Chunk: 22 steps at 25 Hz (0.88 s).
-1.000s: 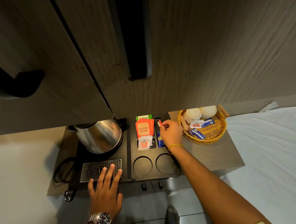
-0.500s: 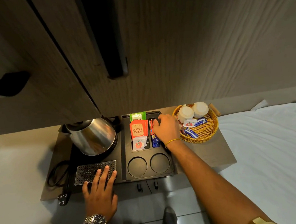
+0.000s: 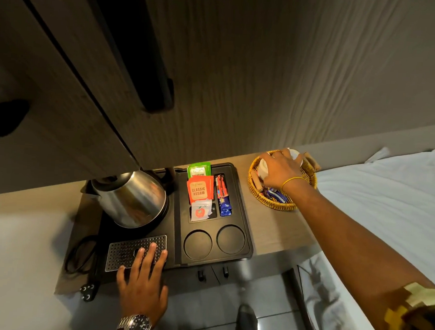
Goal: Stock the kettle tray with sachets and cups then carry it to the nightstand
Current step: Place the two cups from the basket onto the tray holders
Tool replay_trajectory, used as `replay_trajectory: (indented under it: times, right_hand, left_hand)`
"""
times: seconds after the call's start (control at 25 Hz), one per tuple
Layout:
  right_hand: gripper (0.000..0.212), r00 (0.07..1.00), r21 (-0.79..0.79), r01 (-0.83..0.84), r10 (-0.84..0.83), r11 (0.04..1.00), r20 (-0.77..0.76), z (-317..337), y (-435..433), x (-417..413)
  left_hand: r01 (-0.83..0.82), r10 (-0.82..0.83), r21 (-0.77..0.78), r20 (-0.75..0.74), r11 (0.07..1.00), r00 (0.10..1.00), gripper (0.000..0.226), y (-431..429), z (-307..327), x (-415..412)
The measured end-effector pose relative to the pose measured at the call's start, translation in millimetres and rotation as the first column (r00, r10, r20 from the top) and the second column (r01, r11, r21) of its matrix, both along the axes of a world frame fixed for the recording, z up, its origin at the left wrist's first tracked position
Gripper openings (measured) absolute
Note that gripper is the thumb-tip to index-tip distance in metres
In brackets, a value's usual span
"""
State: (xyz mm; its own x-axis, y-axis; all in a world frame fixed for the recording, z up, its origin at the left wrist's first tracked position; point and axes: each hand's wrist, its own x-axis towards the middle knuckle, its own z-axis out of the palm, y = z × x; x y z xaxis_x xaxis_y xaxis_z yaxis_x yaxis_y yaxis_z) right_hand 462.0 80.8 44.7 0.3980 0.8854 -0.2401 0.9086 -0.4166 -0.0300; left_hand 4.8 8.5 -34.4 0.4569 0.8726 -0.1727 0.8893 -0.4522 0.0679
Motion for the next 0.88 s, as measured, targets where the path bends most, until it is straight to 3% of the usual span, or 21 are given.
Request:
replay_trajectory:
  times: [0.32, 0.44, 0.56, 0.64, 0.76, 0.88]
  right_hand:
    - [0.061, 0.982, 0.174, 0.135, -0.108, 0.976, -0.155, 9, -4, -3]
    - [0.037, 0.97, 0.273, 0.228, -0.195, 0.935, -0.145, 20, -5, 0]
    - [0.039, 0.927, 0.323, 0.346, -0.268, 0.881, -0.26, 33, -10, -3]
    - [0.038, 0.924, 0.41, 0.333, -0.209, 0.849, -0.319, 41, -19, -22]
    - [0.046, 0.952, 0.647, 0.144, 0.074, 0.749, -0.298, 48, -42, -79]
    - [0.062, 0.862, 0.628, 0.082, 0.261, 0.774, -0.434, 38, -62, -141]
  left_hand:
    - [-0.009, 0.009, -0.013, -0.012, 1.0, 1.0, 0.108, 1, -4, -2]
    - [-0.004, 0.004, -0.011, -0.003, 1.0, 1.0, 0.106, 1, -5, -3]
    - [-0.004, 0.004, -0.007, 0.01, 1.0, 1.0, 0.11, 1, -3, -2]
    - [-0.009, 0.009, -0.005, 0.017, 1.0, 1.0, 0.112, 0, -2, -1]
    - [-0.005, 0.005, -0.003, 0.009, 1.0, 1.0, 0.111, -1, 0, 0]
    - [-0.002, 0.002, -0.014, 0.0, 1.0, 1.0, 0.109, -1, 2, -1]
